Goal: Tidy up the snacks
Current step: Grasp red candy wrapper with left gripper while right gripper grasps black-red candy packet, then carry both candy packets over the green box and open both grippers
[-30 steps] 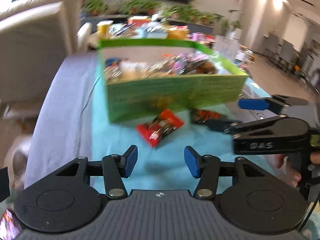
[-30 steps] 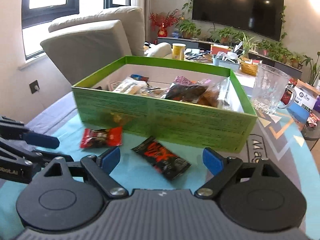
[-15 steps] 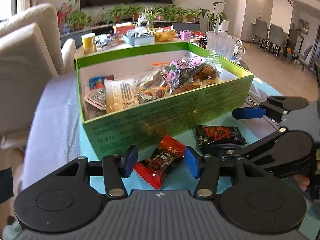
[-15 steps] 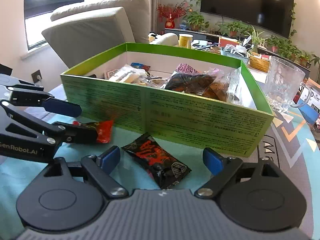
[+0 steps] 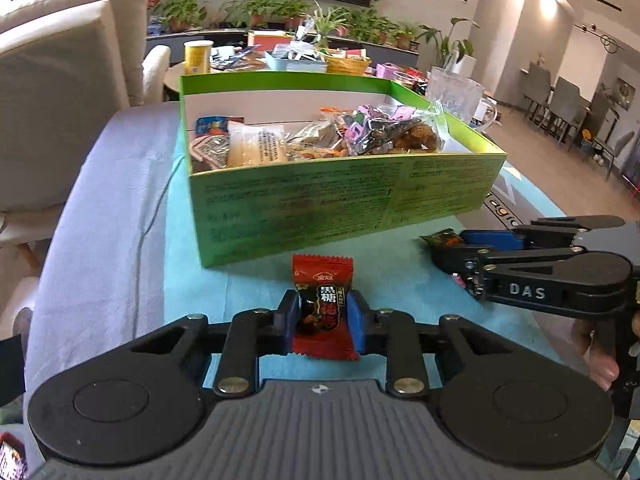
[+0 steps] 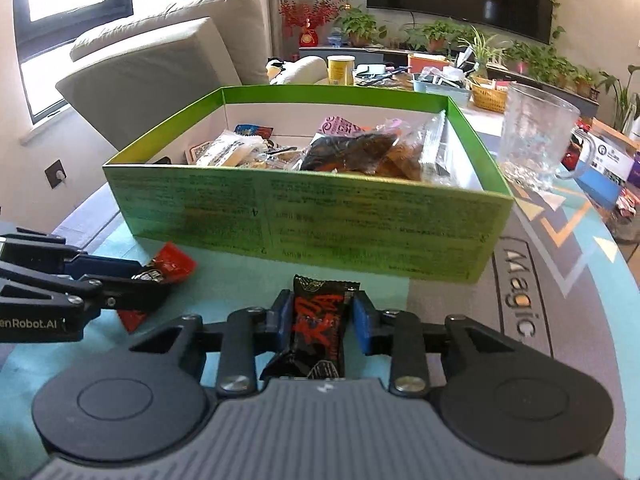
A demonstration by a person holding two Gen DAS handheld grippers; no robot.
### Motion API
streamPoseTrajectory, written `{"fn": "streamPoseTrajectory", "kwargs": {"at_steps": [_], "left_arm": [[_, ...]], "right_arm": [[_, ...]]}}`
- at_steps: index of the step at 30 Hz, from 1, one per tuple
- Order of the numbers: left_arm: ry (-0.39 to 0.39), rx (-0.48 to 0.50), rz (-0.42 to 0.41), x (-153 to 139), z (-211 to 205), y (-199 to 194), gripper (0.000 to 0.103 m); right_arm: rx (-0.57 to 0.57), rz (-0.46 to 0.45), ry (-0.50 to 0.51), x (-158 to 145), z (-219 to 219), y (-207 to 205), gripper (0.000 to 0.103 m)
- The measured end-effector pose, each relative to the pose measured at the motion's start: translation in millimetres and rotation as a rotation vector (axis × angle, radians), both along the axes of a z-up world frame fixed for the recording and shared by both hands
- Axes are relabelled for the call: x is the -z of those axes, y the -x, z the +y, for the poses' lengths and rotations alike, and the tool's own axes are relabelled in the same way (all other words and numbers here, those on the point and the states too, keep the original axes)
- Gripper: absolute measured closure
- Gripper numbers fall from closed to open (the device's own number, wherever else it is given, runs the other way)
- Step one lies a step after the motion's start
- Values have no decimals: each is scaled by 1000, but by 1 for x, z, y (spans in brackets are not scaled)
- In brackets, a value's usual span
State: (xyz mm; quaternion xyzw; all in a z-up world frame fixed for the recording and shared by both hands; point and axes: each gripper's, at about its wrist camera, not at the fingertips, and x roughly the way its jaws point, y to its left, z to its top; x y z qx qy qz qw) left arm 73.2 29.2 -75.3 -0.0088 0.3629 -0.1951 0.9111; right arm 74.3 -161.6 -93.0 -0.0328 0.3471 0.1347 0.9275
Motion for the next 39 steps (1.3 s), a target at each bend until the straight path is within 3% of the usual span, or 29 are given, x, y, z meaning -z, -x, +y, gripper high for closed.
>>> {"fn": "streamPoseTrajectory", "kwargs": {"at_steps": [6, 11, 21, 29, 39], "left_arm": [[25, -26, -48, -17, 6, 16, 79], [44, -28, -129, -42, 1, 24, 79], [114, -101, -235, -80, -13, -14, 79], [112, -132, -270, -92, -17, -42, 79], [87, -138, -215, -74, -21, -73, 79]], "right_arm": [[23, -48, -29, -18, -5, 15, 64], [26, -153, -82, -45, -9, 26, 64], [50, -325, -148, -95, -14, -1, 64], [62, -335, -149, -94, -14, -33, 64], [79, -300, -141, -83, -8, -58, 63]]}}
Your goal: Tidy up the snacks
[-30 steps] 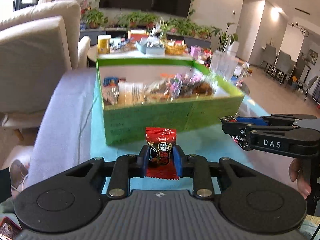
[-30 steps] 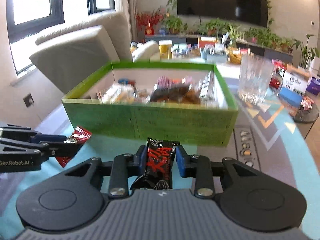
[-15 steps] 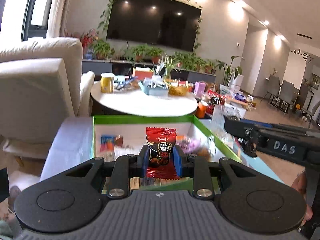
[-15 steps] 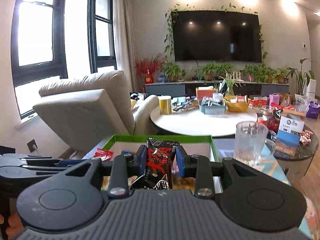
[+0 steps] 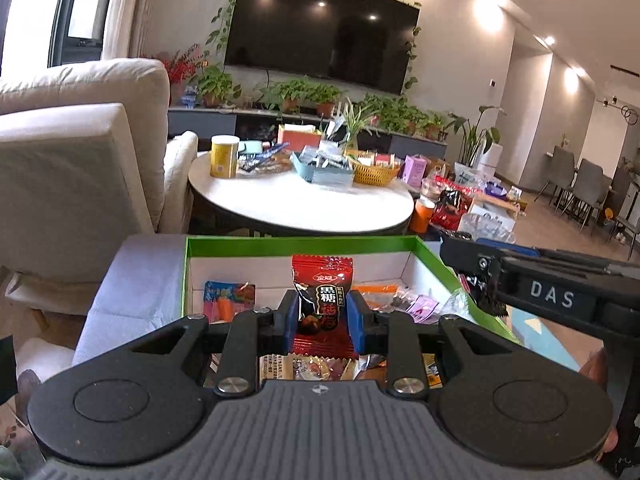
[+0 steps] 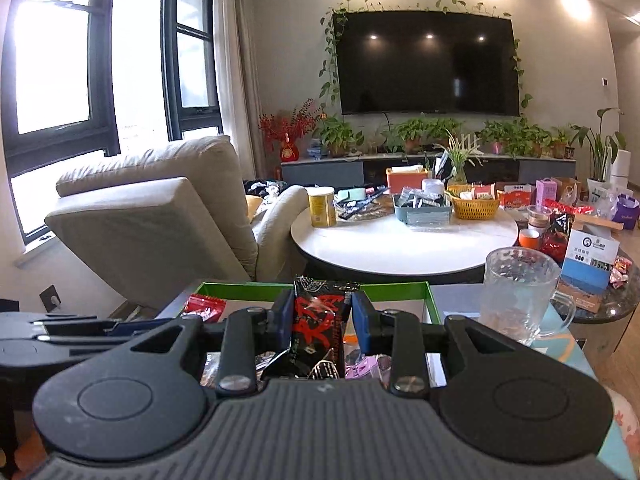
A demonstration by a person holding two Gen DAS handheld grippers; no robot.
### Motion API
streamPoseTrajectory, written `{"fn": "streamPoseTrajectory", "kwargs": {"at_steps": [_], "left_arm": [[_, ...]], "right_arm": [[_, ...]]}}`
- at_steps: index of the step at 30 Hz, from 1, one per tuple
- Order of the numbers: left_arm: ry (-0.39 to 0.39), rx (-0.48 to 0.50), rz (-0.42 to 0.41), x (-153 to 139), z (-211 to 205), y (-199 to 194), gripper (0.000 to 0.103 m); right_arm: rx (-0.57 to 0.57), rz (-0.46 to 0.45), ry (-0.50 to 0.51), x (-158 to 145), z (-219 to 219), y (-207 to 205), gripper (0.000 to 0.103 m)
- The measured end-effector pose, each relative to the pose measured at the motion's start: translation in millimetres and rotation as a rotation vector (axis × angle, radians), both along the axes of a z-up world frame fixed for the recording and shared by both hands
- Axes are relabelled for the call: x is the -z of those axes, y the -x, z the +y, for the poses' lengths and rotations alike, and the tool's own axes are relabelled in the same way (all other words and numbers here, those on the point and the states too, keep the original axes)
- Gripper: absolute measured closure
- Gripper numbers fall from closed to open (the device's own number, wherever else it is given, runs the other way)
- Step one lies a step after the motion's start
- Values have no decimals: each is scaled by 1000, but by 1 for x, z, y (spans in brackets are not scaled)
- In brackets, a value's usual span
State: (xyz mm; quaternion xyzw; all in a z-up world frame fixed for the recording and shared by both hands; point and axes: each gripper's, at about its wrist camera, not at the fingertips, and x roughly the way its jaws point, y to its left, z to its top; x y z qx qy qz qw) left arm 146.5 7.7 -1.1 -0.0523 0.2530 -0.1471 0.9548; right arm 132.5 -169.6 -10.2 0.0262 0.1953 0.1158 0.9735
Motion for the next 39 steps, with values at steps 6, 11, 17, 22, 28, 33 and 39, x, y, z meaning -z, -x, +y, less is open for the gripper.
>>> {"fn": "streamPoseTrajectory", "kwargs": {"at_steps": [6, 11, 17, 22, 28, 33, 39], "left_arm": [[-55, -6, 75, 11, -5, -12, 59], [-53, -24, 88, 11, -2, -11, 54], [-48, -26, 78, 6, 0, -3, 54], [-46, -30, 53, -2, -1, 10, 54], [-50, -43, 31, -11, -1, 25, 53], [-51, -44, 11, -17, -3, 42, 53], [-53, -54, 5, -18, -5, 65, 53]], "right_arm": [[3, 54, 16, 11, 6, -8, 60], [16, 70, -19, 10, 2, -4, 60], [29, 71, -37, 4, 0, 4, 60], [39, 52, -41, -2, 0, 18, 59], [44, 23, -45, -8, -1, 38, 59], [47, 26, -45, -11, -5, 53, 59], [66, 42, -59, -9, -14, 73, 59]]}}
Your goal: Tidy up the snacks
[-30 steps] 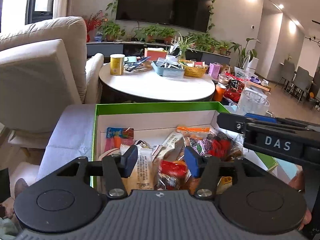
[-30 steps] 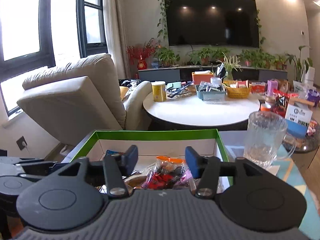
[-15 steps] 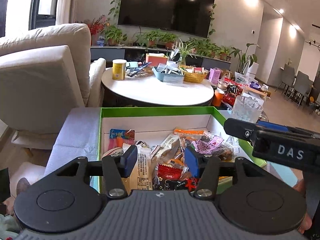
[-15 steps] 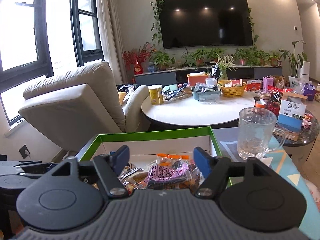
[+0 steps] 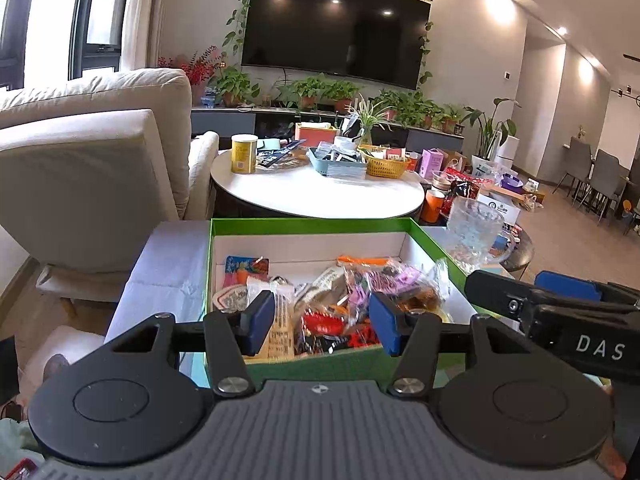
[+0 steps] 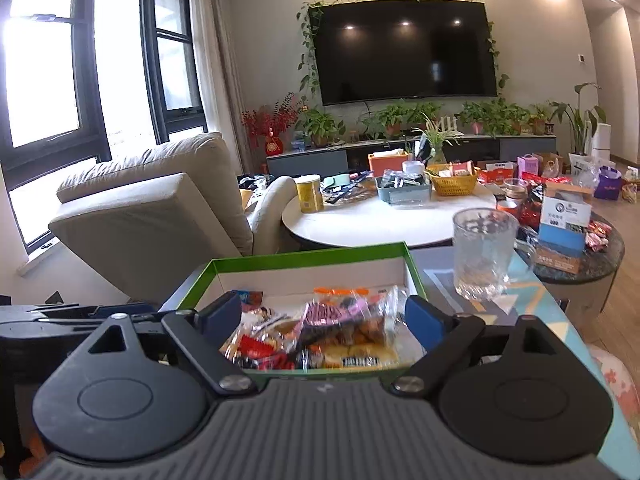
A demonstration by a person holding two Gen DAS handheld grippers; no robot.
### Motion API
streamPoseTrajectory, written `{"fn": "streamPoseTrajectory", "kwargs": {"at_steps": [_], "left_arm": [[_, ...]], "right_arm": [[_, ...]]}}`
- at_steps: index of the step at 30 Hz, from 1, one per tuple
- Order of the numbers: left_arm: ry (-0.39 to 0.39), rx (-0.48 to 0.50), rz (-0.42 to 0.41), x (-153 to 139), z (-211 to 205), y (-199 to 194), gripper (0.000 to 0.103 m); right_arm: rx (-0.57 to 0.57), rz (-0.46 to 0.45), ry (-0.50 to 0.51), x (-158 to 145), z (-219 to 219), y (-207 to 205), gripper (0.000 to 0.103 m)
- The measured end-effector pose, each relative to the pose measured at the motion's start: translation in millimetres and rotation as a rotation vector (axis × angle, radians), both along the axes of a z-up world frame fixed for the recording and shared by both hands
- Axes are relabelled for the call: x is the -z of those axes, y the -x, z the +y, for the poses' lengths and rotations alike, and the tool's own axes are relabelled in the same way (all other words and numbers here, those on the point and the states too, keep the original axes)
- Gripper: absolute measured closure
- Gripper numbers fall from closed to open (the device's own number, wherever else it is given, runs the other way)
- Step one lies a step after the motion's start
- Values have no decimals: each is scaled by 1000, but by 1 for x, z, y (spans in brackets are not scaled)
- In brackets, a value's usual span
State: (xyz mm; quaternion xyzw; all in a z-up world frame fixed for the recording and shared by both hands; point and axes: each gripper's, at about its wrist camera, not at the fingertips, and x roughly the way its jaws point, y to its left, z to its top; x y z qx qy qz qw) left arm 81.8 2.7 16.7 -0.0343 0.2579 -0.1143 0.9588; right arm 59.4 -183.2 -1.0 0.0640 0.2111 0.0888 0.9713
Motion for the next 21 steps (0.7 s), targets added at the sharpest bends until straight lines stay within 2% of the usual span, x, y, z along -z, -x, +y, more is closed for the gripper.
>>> {"fn": "streamPoseTrajectory", "kwargs": {"at_steps": [4, 8, 10, 11, 21], "left_arm": [[-32, 16, -1, 0, -7, 13, 53], [-21, 23, -5, -2, -10, 27, 53], [-12, 15, 8, -2, -10, 32, 44], [-5, 7, 15, -2, -9, 34, 43], [9, -48, 28, -2, 4, 48, 43]], "right_arm": [[7, 14, 0, 2, -5, 12, 59], [23, 6, 16, -2, -8, 22, 59], [29, 2, 15, -3, -11, 27, 59], [31, -1, 15, -4, -11, 29, 59], [20, -23, 13, -5, -10, 42, 59]]}}
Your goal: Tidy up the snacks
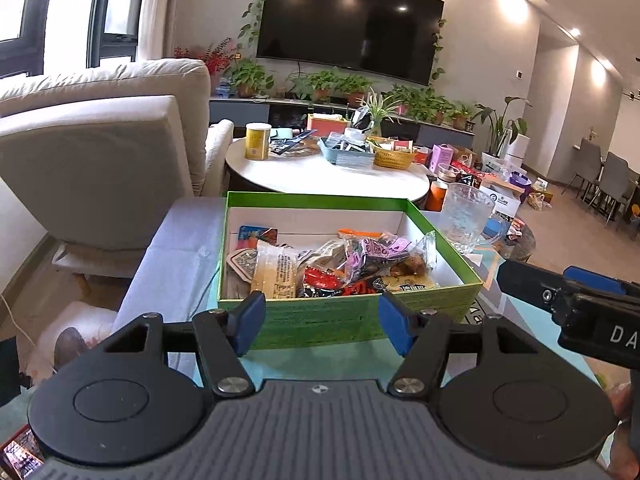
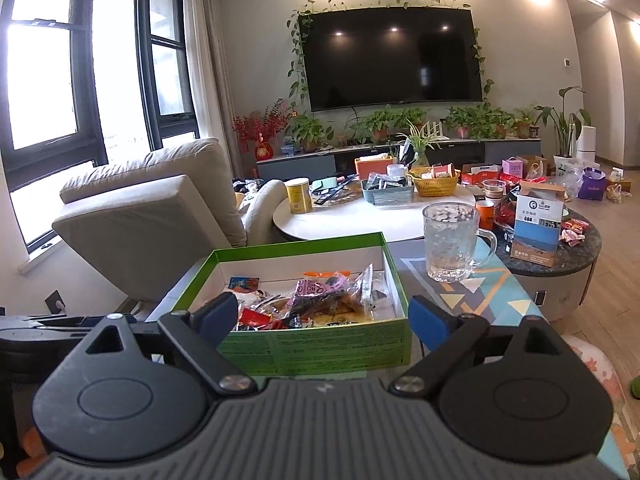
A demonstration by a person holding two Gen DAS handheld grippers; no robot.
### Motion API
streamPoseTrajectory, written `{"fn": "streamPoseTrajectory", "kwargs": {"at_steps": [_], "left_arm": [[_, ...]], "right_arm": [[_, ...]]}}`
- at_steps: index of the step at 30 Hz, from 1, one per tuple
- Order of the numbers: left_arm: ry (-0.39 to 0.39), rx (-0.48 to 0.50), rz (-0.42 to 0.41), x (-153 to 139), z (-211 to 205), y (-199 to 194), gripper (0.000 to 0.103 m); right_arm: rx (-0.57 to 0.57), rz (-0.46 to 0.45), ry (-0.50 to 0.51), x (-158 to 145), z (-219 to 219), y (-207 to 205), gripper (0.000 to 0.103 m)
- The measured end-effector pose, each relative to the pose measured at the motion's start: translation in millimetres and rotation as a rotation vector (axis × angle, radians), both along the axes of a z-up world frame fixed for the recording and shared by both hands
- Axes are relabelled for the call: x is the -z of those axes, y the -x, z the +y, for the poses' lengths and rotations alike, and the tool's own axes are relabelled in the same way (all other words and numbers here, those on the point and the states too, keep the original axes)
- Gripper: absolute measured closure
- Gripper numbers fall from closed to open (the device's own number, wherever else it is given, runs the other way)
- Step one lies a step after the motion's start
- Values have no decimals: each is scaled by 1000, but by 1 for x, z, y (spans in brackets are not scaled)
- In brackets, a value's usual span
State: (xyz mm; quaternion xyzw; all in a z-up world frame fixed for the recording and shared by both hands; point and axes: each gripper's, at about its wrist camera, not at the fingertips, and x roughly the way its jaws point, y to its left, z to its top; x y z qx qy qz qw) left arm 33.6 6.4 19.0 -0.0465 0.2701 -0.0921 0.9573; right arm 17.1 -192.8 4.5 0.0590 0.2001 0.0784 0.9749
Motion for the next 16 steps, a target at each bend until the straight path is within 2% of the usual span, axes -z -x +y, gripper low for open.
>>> {"fn": "streamPoseTrajectory", "kwargs": {"at_steps": [16], "left_arm": [[-30, 24, -14, 0, -6, 12, 43]], "right_arm": [[-5, 17, 10, 6, 1, 7, 59]]}}
